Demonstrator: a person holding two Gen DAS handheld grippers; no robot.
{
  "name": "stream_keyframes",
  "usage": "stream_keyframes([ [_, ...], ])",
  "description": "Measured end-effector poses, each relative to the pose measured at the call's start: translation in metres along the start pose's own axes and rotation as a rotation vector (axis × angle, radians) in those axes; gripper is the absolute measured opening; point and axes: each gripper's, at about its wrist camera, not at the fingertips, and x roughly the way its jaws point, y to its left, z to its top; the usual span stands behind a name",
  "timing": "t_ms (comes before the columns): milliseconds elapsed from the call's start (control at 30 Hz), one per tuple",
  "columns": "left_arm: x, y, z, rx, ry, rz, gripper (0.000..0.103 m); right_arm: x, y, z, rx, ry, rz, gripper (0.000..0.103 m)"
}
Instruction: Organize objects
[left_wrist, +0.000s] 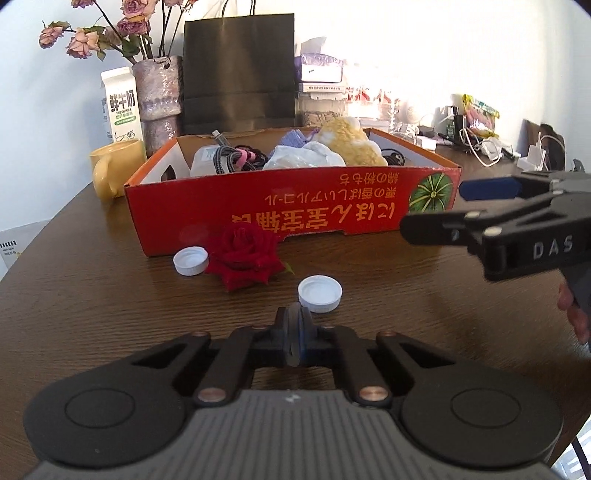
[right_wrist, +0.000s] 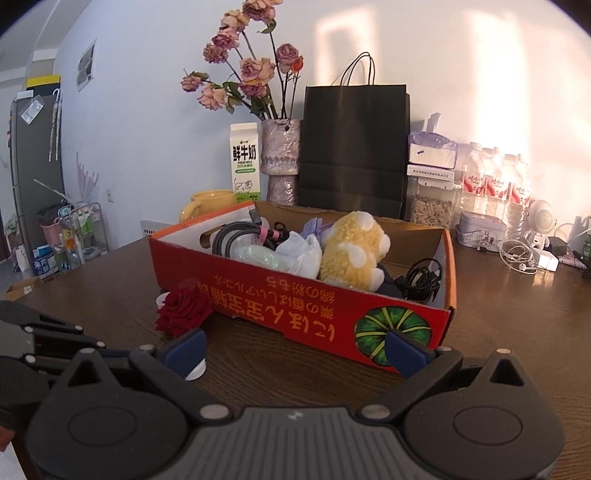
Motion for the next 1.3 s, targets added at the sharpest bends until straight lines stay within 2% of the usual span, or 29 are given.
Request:
stream_keyframes([
  [233,-0.012,0.016,0.005,-0.044,-0.055,-0.014,0.006,0.010,0.014,-0.002,-0.029,0.038,0.028,0.103],
  [500,-0.027,0.039,0.010,-0.083,-0.108,0.001,0.006,0.031,0.038,-0.004,-0.088,0.127,0.077,0.103],
  [867,-0.033,0.057,0.008,-0.121,-0.132,-0.014,0.006,0.055,0.061,-0.004,-0.112,0.199,0.119,0.101],
  [933,-0.033,0.059,0.007,-0.128,-0.134,-0.015,0.006,0.057,0.062,-0.004,-0.104,0.205,0.124,0.097],
  [1000,-0.033,0.061,0.006,-0.133,-0.136,-0.017,0.006,0.059,0.062,-0.004,-0.090,0.212,0.128,0.082],
  [1033,-0.034,0.062,0.006,-0.135,-0.137,-0.019,0.006,0.059,0.061,-0.004,-0.079,0.210,0.136,0.079],
  [1133,-0.035,0.064,0.005,-0.141,-0.142,-0.024,0.006,0.058,0.062,-0.002,-0.072,0.199,0.146,0.046],
  [1167,-0.035,0.065,0.005,-0.143,-0.143,-0.025,0.006,0.058,0.063,-0.001,-0.070,0.197,0.154,0.028],
  [1300,-0.036,0.065,0.006,-0.147,-0.147,-0.027,0.006,0.057,0.067,0.000,-0.076,0.192,0.158,0.028],
])
